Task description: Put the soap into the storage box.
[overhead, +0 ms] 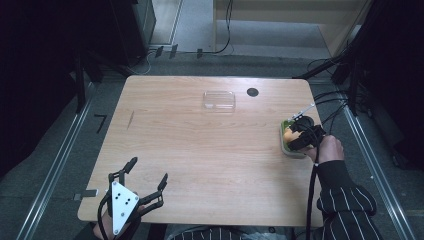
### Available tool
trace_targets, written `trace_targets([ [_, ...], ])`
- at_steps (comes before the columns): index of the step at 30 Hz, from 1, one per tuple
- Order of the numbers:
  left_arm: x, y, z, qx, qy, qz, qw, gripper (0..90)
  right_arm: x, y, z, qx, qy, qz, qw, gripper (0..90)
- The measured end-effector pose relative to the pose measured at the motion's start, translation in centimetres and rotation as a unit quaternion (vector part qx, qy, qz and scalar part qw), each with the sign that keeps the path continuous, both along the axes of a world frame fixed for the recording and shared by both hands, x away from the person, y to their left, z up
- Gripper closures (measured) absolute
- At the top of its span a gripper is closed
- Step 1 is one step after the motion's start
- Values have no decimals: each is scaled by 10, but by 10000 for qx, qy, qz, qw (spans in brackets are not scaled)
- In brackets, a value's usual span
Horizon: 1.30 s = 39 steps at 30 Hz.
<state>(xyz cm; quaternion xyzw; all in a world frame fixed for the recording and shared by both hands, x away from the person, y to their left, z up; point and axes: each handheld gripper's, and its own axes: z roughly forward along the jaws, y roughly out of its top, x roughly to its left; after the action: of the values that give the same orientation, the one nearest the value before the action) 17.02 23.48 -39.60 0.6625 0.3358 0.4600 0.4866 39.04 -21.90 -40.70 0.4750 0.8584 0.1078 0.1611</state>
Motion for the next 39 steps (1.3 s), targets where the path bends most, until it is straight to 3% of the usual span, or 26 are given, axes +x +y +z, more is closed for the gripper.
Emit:
trace_targets([
  [16, 0, 0, 0, 15, 3, -11, 10000, 130, 22, -11, -10, -12, 106, -237, 9997, 403],
  [39, 0, 0, 0, 5, 8, -5, 10000, 130, 44, -15, -28, -220, 362, -265, 9988, 402],
])
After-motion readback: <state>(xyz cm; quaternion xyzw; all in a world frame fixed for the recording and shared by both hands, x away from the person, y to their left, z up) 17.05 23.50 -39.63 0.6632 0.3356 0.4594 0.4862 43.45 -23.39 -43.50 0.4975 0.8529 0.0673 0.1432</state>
